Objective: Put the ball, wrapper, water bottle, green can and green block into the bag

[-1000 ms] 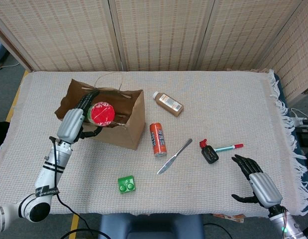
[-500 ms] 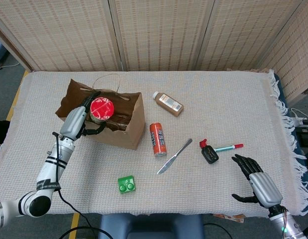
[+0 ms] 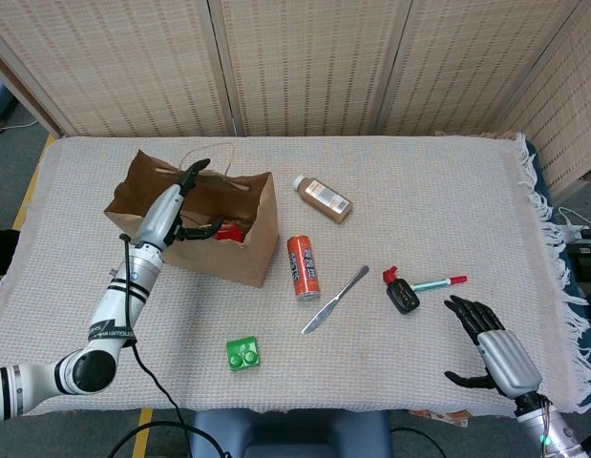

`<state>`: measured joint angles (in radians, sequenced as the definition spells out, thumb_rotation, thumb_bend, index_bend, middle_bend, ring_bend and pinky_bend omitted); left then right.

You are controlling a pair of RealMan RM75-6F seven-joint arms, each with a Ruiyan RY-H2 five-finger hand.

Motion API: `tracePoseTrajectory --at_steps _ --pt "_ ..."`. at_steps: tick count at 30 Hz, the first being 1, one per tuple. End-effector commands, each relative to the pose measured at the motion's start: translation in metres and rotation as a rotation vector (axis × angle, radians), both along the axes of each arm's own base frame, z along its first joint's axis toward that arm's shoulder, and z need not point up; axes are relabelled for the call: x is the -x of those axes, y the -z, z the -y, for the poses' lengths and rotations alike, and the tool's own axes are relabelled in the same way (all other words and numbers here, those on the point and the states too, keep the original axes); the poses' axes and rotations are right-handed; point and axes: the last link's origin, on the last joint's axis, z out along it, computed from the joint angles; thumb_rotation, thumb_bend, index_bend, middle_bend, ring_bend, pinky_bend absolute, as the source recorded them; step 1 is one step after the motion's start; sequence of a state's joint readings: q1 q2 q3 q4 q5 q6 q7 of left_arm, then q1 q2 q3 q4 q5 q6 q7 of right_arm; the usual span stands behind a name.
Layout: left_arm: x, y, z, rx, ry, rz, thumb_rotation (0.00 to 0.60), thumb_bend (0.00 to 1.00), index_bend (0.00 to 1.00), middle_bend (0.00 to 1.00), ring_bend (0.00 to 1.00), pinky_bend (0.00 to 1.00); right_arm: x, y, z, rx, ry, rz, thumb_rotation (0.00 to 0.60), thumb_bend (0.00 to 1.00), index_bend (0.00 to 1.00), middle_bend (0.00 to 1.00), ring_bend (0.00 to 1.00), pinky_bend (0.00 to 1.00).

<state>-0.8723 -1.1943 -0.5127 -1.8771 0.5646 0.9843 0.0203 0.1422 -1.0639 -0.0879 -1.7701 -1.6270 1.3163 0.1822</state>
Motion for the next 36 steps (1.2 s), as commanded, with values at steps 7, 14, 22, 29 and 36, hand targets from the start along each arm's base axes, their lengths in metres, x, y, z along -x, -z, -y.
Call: tracePoseTrajectory --at_steps 7,14,22,29,36 --pt "0.009 -0.018 0.012 -0.182 0.071 -0.031 0.6 0.5 0.08 0.06 0.07 0.21 0.0 -0.001 0.0 -0.002 0.009 0.006 0.6 0.02 0.0 0.0 0.0 0.0" --pt "0.054 -0.048 0.032 -0.475 0.087 -0.099 0.6 0.62 0.53 0.53 0.5 0.59 0.0 -0.001 -0.001 -0.002 0.007 0.004 0.6 0.03 0.0 0.0 0.0 0.0" --pt "0.131 -0.05 0.064 -0.433 0.021 -0.268 0.6 0.67 0.66 0.68 0.63 0.68 0.0 0.0 -0.001 -0.005 0.012 -0.003 0.6 0.03 0.0 0.0 0.0 0.0" --pt "0.182 -0.029 0.105 -0.346 0.191 -0.509 0.6 0.66 0.66 0.68 0.63 0.67 0.001 0.001 -0.001 -0.006 0.015 -0.006 0.6 0.03 0.0 0.0 0.0 0.0" --pt "0.215 0.01 0.161 -0.135 0.478 -0.687 0.6 0.43 0.19 0.24 0.26 0.29 0.001 0.001 -0.001 -0.006 0.014 -0.007 0.6 0.03 0.0 0.0 0.0 0.0"
